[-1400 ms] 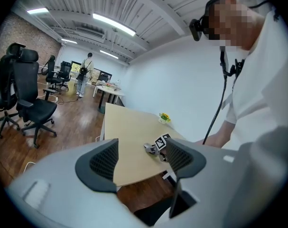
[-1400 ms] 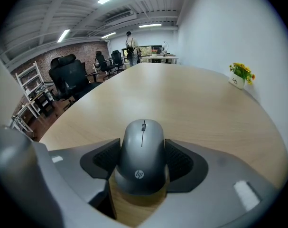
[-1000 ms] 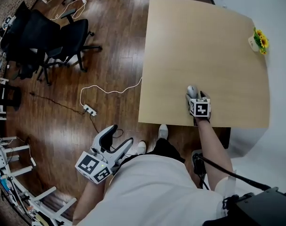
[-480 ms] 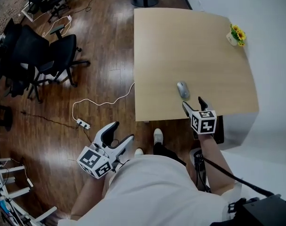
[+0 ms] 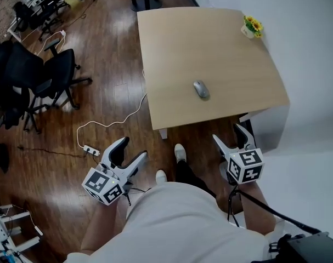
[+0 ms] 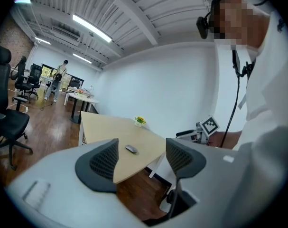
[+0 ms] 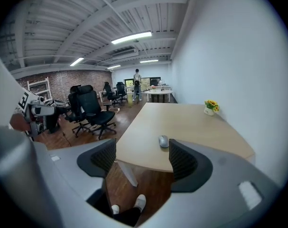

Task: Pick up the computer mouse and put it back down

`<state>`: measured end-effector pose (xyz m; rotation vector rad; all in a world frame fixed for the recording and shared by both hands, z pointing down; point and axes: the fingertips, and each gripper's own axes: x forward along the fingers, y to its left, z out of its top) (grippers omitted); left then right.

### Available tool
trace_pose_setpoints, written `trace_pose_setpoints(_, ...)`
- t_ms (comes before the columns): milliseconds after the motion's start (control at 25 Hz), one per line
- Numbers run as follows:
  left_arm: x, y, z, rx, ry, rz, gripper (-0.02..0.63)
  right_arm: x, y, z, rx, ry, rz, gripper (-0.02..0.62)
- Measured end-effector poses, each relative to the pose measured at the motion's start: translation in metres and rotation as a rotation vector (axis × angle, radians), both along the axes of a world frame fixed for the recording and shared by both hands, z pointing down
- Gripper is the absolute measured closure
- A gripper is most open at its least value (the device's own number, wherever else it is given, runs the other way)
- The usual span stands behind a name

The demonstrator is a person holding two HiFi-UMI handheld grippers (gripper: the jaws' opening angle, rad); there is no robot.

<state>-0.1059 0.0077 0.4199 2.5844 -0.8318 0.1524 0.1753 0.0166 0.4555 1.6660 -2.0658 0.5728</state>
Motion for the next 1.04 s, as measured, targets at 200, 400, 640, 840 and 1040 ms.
trace_pose_setpoints(200, -0.012, 0.019, 0.005, -0.001, -0.003, 0.013, 0.319, -0.009, 0.048, -0.006, 0.005, -0.019, 0.042, 0.239)
trace_pose_setpoints(400, -0.010, 0.033, 0.003, 0.013, -0.001, 0.042, 0.319, -0.013, 0.072, -0.005, 0.006, -0.016, 0.064, 0.239)
trace_pose_setpoints(640, -0.010, 0.040, -0.001, 0.028, 0.003, 0.049, 0.319, -0.016, 0.076, -0.009, 0.023, -0.018, 0.064, 0.239)
trace_pose_setpoints(840, -0.017, 0.044, -0.004, 0.033, 0.000, 0.038, 0.319, -0.022, 0.073, -0.014, 0.031, -0.013, 0.052, 0.239)
trace_pose_setpoints(1040, -0.025, 0.047, -0.002, 0.036, -0.002, 0.033, 0.319, -0.030, 0.074, -0.010, 0.026, -0.009, 0.037, 0.239)
